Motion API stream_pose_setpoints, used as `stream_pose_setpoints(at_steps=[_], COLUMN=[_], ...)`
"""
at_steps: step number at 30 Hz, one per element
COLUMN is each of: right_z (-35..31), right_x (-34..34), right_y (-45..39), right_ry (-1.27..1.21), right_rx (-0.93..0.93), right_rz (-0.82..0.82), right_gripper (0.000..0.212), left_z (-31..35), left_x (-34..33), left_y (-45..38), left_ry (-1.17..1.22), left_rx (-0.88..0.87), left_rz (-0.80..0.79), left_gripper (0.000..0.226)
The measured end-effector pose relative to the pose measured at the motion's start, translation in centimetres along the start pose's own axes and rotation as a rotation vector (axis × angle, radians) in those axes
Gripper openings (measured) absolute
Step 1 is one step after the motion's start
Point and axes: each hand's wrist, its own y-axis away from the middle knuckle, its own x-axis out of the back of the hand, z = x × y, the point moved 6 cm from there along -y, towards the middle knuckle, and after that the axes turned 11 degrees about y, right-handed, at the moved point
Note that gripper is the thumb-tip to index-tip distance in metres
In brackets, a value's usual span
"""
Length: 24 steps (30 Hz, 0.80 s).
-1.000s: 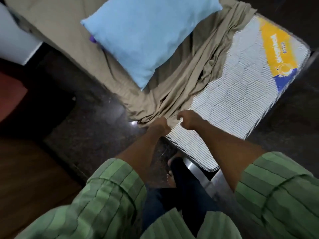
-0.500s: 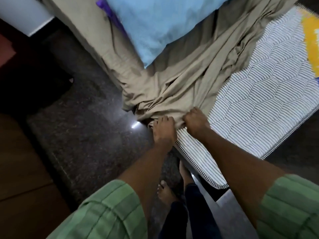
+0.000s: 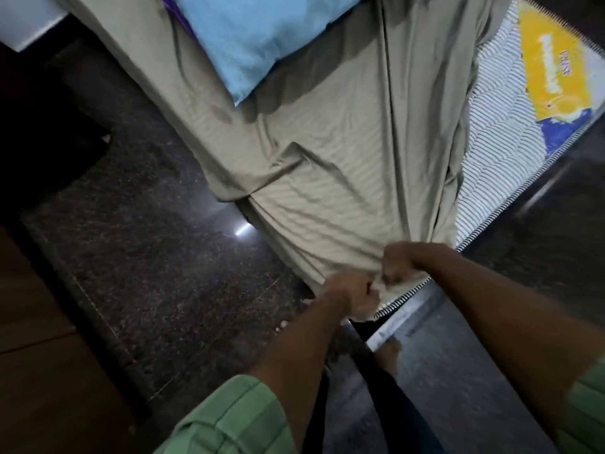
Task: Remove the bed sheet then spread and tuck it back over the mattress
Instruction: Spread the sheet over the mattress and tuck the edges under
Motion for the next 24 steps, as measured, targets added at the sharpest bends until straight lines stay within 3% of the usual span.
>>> stream_pose_setpoints(at_steps=[1,3,5,7,10,11,14,18,21,23,24], right_z=[0.8,3.3,4.6,5.3,5.5,5.5,5.4,5.5,5.7,6.4,6.9], right_x=[1.3,3.6,3.6,2.7,2.2,2.2,0.6,-0.3,-0.5,-0.2,0.2], right_y=[-0.1,0.8,0.7,-0.5,-0.6,-0.7,-0.9,0.3,0.8,0.9,1.1], right_ry=[-0.096,-0.073,0.140,0.322,0.436,0.451,0.504,0.603,0.458,0.256,0.162], right_rx=[0.019,0.004,0.000,0.040,0.138,0.149,0.150,0.209,0.209,0.227,0.246], right_rz=[0.264,0.784,0.932,0.849,0.922,0.901,0.682,0.529,0.430,0.478,0.555], right_gripper=[0.018,0.040,0.056,0.056,0.019,0.016,0.026,0.031,0.037,0.033,0.029], left_z=[0.5,0.9,0.3,0.4,1.9,2.3,3.3,4.7,4.9,5.6,6.1], left_x=[1.3,3.0,3.1,2.3,1.4,1.0,-0.9,-2.6,-4.3,-5.5,-5.6], left_y=[0.1,-0.1,-1.2,-2.0,-3.0,-3.2,-2.6,-2.0,-2.7,-2.8,-2.8], left_ry=[-0.069,-0.122,-0.216,-0.321,-0.376,-0.374,-0.298,-0.163,-0.204,-0.257,-0.260], left_rx=[-0.043,-0.089,0.000,0.077,0.107,0.129,0.187,0.211,0.279,0.311,0.303], left_rz=[0.205,0.513,0.554,0.524,0.552,0.554,0.475,0.257,-0.041,-0.097,-0.043], left_gripper=[0.029,0.034,0.054,0.056,0.028,0.025,0.027,0.041,0.053,0.059,0.063])
